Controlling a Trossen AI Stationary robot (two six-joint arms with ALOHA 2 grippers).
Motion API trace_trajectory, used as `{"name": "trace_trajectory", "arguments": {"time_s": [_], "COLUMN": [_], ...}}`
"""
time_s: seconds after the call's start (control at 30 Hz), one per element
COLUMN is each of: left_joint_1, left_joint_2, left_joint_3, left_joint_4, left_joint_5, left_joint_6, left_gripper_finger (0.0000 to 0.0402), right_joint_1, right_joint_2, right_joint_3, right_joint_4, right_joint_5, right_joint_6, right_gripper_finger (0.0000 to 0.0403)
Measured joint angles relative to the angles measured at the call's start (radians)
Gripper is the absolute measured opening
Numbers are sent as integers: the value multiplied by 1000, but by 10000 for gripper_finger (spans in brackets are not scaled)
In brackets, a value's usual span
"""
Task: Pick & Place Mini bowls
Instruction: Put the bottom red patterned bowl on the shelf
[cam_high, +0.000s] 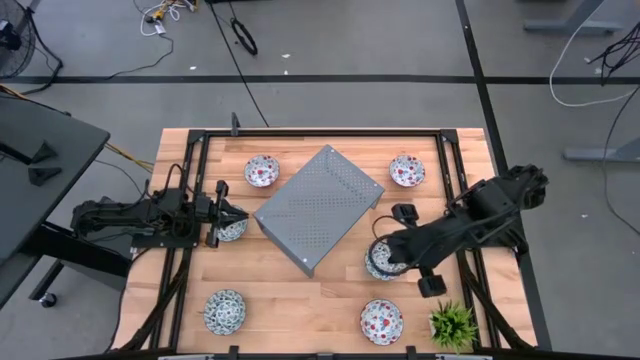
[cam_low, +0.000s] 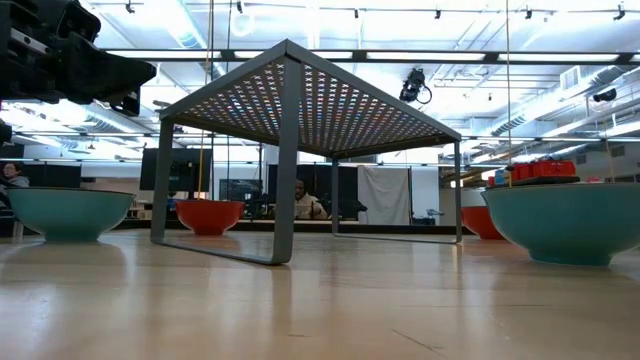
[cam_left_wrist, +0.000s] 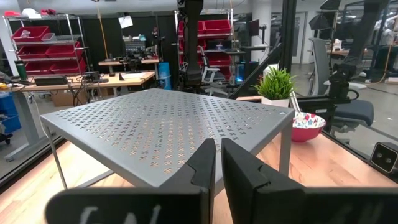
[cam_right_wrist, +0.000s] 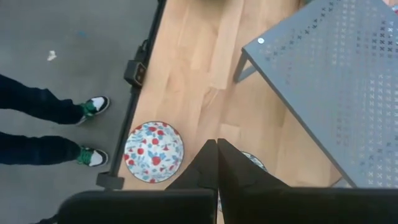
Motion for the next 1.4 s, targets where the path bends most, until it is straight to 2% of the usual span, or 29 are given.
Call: {"name": "trace_trajectory", "arguments": {"time_s": [0.73, 1.1, 1.23, 1.4], "left_joint_1": [0, 0, 0, 0], "left_joint_2": [0, 0, 0, 0], "left_joint_3": [0, 0, 0, 0], "left_joint_4": [0, 0, 0, 0], "left_joint_5": [0, 0, 0, 0], "left_joint_6": [0, 0, 0, 0], "left_gripper_finger": [30, 30, 30, 30], "right_joint_1": [-32, -32, -32, -31], "right_joint_2": [89, 131, 119, 57], "right_joint_3": [0, -4, -81, -260], "right_joint_4": [-3, 2, 38, 135], "right_joint_5": [1, 50, 51, 49], "right_joint_6": [-156, -145, -126, -102], "right_gripper_finger": [0, 0, 0, 0]}}
